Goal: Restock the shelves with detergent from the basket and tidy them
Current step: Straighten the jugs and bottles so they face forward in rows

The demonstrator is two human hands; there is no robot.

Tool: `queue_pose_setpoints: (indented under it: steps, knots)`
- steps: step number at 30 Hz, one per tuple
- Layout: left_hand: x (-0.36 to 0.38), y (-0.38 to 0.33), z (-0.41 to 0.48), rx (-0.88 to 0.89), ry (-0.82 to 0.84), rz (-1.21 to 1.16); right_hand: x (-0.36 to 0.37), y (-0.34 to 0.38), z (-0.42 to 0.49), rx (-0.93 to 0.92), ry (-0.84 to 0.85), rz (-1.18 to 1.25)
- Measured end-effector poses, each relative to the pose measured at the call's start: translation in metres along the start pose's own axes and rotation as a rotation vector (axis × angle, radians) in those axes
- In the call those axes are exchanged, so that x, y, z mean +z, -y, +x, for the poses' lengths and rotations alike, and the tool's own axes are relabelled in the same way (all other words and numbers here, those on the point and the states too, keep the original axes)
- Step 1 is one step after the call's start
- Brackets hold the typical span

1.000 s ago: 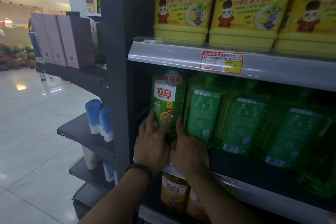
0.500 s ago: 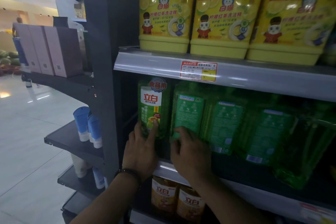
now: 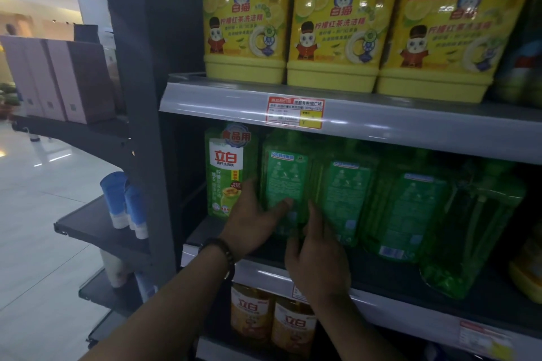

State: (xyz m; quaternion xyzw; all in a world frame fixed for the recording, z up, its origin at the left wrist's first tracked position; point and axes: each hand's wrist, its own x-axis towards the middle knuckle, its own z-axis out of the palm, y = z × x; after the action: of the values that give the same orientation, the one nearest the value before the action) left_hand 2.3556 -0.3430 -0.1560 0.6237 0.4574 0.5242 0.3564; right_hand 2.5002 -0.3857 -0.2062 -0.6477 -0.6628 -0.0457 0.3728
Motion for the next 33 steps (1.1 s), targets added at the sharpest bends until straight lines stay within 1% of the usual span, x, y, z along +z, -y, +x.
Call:
queue_pose_setpoints:
  steps: [4, 6, 9, 13, 17, 21, 24, 26, 28, 29, 33]
  knots:
    - [0.003, -0.004, 0.007, -0.091, 0.068, -0.089, 0.003, -0.003, 0.002, -0.022, 0.026, -0.035]
    - [0.005, -0.005, 0.007, -0.1, 0.085, -0.095, 0.004, -0.007, 0.002, -0.046, 0.031, -0.039]
    - [0.006, -0.002, 0.004, -0.068, 0.074, -0.064, 0.005, -0.01, 0.002, -0.078, 0.064, -0.053]
    - [-0.001, 0.006, -0.004, -0.023, 0.036, 0.014, 0.002, -0.012, 0.006, -0.078, 0.099, -0.043]
    - [-0.011, 0.026, -0.012, -0.015, -0.05, 0.16, 0.003, -0.014, 0.005, -0.182, 0.131, -0.059]
    - [-0.013, 0.019, -0.033, 0.007, -0.112, 0.198, 0.0, -0.014, 0.006, -0.194, 0.162, -0.007]
    - [-0.009, 0.017, -0.05, 0.062, -0.128, 0.246, 0.002, -0.014, 0.007, -0.202, 0.196, 0.013]
    - [-0.005, 0.017, -0.061, 0.157, -0.136, 0.304, 0.003, -0.014, 0.009, -0.211, 0.221, -0.012]
    - [0.001, 0.016, -0.071, 0.235, -0.116, 0.352, 0.003, -0.013, 0.011, -0.205, 0.2, -0.029]
    - [0.003, 0.016, -0.073, 0.244, -0.097, 0.364, 0.003, -0.013, 0.011, -0.194, 0.168, -0.02]
    - [0.006, 0.016, -0.072, 0.212, -0.094, 0.359, 0.001, -0.011, 0.006, -0.106, 0.102, 0.122]
